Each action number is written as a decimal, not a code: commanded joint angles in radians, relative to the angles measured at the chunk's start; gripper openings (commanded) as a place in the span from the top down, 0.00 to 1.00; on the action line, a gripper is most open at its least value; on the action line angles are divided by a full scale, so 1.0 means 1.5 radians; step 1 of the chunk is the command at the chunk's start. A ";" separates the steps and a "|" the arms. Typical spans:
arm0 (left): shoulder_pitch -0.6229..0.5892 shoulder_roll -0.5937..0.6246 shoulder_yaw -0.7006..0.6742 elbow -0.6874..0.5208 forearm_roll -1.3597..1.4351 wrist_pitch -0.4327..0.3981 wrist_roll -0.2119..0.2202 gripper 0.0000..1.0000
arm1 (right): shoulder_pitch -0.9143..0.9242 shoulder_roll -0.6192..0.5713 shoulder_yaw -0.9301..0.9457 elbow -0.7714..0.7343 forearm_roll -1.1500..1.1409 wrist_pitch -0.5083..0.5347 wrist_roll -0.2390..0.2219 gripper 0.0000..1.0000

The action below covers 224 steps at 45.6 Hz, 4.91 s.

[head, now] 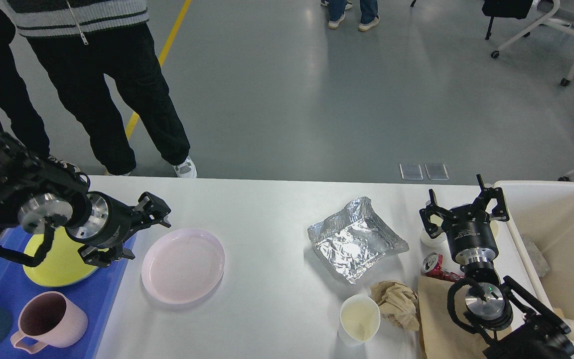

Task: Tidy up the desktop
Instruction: 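Move the left gripper to the pink plate edge and grasp it, then lift the pink plate and lay it on the yellow plate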

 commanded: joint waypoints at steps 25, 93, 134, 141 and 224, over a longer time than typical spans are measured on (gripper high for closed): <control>0.237 -0.024 -0.090 0.124 -0.010 0.123 0.008 0.12 | 0.000 0.000 0.000 -0.001 0.000 0.000 0.000 0.00; 0.284 -0.015 -0.125 0.195 -0.058 0.029 0.016 1.00 | 0.000 0.000 0.000 -0.001 0.000 0.000 0.000 0.00; -0.205 0.018 0.106 -0.111 -0.008 -0.180 0.023 1.00 | 0.000 0.000 0.000 -0.001 0.000 0.000 0.000 0.00; -0.375 -0.004 0.160 -0.171 0.010 -0.294 0.023 1.00 | 0.000 0.000 0.000 -0.001 0.000 0.000 0.000 0.00; 0.461 0.241 -0.297 0.794 0.267 -0.298 0.252 1.00 | 0.000 0.000 0.000 0.000 0.000 0.000 0.000 0.00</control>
